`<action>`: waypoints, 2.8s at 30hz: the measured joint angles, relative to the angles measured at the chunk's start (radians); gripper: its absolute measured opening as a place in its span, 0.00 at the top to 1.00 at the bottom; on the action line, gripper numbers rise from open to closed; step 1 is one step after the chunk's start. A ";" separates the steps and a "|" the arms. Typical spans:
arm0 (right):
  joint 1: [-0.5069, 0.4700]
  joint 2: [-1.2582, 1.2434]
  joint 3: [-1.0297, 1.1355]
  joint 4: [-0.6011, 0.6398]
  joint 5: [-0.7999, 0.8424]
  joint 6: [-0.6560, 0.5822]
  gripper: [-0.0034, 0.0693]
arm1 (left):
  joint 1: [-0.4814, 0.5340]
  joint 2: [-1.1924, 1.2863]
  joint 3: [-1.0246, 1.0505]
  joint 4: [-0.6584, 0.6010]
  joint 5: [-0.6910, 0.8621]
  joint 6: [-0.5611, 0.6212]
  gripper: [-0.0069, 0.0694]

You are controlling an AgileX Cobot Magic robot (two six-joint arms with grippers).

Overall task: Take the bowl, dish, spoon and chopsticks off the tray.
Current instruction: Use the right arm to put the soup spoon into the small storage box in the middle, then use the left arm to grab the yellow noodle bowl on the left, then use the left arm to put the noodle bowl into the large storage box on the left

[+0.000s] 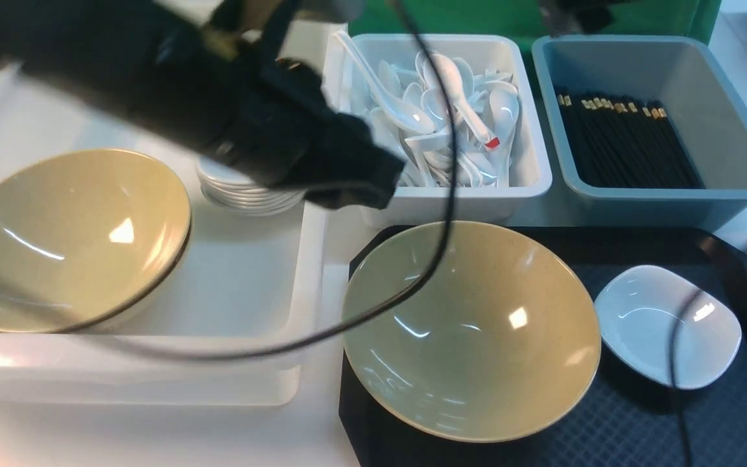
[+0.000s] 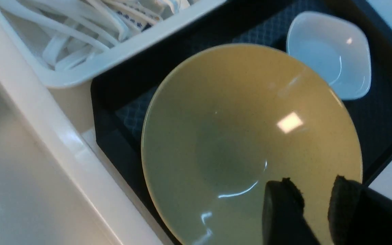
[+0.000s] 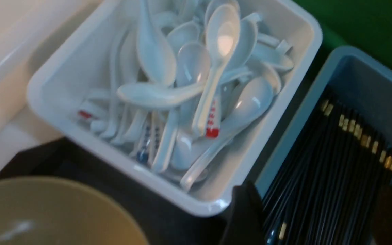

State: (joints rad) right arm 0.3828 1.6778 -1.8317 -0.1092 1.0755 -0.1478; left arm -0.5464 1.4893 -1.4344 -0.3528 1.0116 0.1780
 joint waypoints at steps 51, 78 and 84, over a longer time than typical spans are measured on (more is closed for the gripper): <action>0.000 -0.710 0.922 0.092 -0.215 0.040 0.62 | -0.087 0.440 -0.505 0.185 0.238 0.001 0.90; 0.225 -0.525 0.562 0.443 -0.098 -0.291 0.91 | 0.939 -0.156 0.294 0.039 -0.097 -0.026 0.90; 0.226 -0.511 0.562 0.442 -0.104 -0.292 0.91 | 0.939 -0.064 0.321 0.040 -0.200 -0.026 0.88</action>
State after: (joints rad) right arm 0.6085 1.1666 -1.2700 0.3330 0.9712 -0.4401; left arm 0.3925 1.4250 -1.1131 -0.3124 0.8118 0.1518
